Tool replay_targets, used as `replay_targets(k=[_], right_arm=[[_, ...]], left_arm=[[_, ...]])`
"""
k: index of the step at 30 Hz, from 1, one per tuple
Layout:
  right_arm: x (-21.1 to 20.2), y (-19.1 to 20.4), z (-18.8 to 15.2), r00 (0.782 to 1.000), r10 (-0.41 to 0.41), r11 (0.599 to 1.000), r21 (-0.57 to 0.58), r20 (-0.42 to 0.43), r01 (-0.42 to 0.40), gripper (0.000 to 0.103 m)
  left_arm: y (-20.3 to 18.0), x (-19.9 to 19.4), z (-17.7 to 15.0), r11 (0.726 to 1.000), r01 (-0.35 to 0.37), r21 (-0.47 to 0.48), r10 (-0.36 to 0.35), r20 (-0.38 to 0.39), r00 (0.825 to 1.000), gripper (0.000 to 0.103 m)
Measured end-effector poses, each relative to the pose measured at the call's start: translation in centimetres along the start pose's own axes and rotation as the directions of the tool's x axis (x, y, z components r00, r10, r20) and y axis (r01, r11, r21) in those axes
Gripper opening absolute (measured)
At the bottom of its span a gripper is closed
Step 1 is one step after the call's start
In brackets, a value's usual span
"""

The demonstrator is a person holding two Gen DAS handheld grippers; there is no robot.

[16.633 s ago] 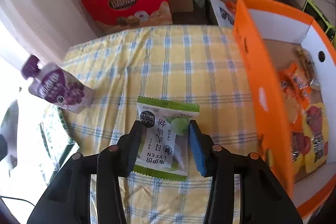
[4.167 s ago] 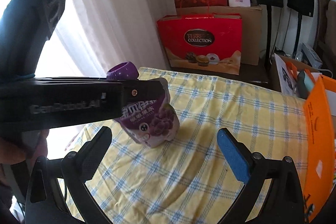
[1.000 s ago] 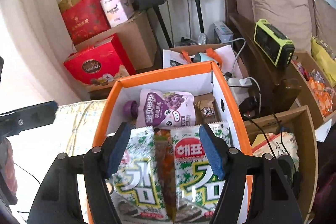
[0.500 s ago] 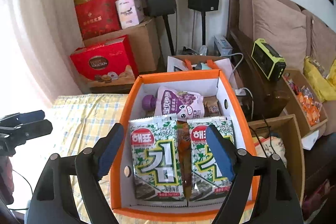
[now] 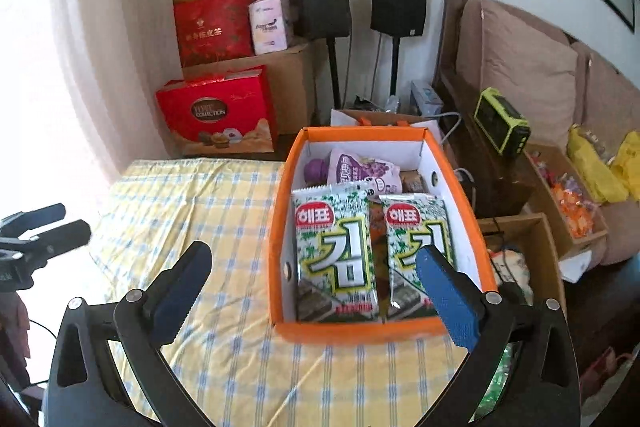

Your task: Organize objects

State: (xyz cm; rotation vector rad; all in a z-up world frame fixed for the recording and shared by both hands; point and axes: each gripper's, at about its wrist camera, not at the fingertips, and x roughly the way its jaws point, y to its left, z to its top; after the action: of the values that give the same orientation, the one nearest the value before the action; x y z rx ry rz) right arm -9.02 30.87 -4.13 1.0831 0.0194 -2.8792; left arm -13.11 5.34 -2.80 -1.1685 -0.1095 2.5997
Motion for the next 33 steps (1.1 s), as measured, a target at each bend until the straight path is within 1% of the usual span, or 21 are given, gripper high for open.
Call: replay_targets(k=[2, 4, 7, 8, 11, 14, 16, 19, 22, 24, 29, 31, 33], right_arm=[[-0.9, 0.7, -0.7, 0.999, -0.033, 0.999, -0.01, 0.004, 0.033, 0.103], [-1.5, 0.9, -1.3, 0.999, -0.053, 0.999, -0.005, 0.005, 0.053, 0.103], [-2.5, 1.2, -2.2, 0.998, -0.057, 0.998, 0.013, 0.01, 0.057, 0.103], [-2.8, 1.4, -2.4, 0.998, -0.064, 0.998, 0.014, 0.01, 0.064, 0.103], [-4.1, 1.9, -3.3, 0.995, -0.096, 0.995, 0.011, 0.026, 0.095, 0.103], [-5.0, 2.0, -3.9, 0.995, -0.095, 0.995, 0.026, 0.03, 0.094, 0.103], [-5.5, 2.0, -4.3, 0.995, -0.093, 0.995, 0.034, 0.03, 0.092, 0.103], [-6.2, 2.2, -4.8, 0.994, -0.106, 0.994, 0.032, 0.033, 0.105, 0.103], [-6.7, 2.5, -5.4, 0.993, -0.112, 0.993, 0.031, 0.032, 0.111, 0.103], [-7.1, 2.7, -5.7, 0.993, -0.111, 0.993, 0.032, 0.032, 0.11, 0.103], [-7.8, 3.4, -6.3, 0.992, -0.119, 0.993, 0.019, 0.031, 0.118, 0.103], [-8.1, 3.5, -6.5, 0.993, -0.112, 0.994, 0.023, 0.03, 0.111, 0.103], [-8.2, 3.5, -6.6, 0.994, -0.107, 0.994, 0.028, 0.029, 0.106, 0.103]], left_arm=[[0.4, -0.7, -0.7, 1.0, -0.018, -0.013, 0.018, -0.007, 1.0, 0.103], [1.1, -1.5, -1.6, 0.998, -0.044, -0.052, 0.044, 0.003, 0.999, 0.103], [1.7, -2.2, -2.8, 0.994, -0.087, -0.072, 0.089, 0.023, 0.996, 0.103], [1.9, -2.5, -3.4, 0.993, -0.091, -0.079, 0.093, 0.026, 0.995, 0.103], [2.2, -2.9, -4.8, 0.992, -0.065, -0.106, 0.068, 0.016, 0.998, 0.103], [2.0, -3.5, -5.7, 0.993, -0.069, -0.1, 0.072, 0.027, 0.997, 0.103], [1.6, -4.0, -6.3, 0.992, -0.096, -0.083, 0.098, 0.017, 0.995, 0.103], [1.4, -5.4, -7.1, 0.992, -0.078, -0.094, 0.082, 0.035, 0.996, 0.103], [1.1, -6.3, -7.5, 0.992, -0.094, -0.084, 0.098, 0.049, 0.994, 0.103], [0.9, -6.8, -7.7, 0.989, -0.131, -0.072, 0.135, 0.051, 0.989, 0.103], [0.8, -7.3, -8.2, 0.989, -0.126, -0.08, 0.129, 0.039, 0.991, 0.103], [0.9, -7.5, -8.5, 0.986, -0.148, -0.079, 0.151, 0.035, 0.988, 0.103], [0.9, -7.6, -8.7, 0.985, -0.152, -0.076, 0.156, 0.038, 0.987, 0.103]])
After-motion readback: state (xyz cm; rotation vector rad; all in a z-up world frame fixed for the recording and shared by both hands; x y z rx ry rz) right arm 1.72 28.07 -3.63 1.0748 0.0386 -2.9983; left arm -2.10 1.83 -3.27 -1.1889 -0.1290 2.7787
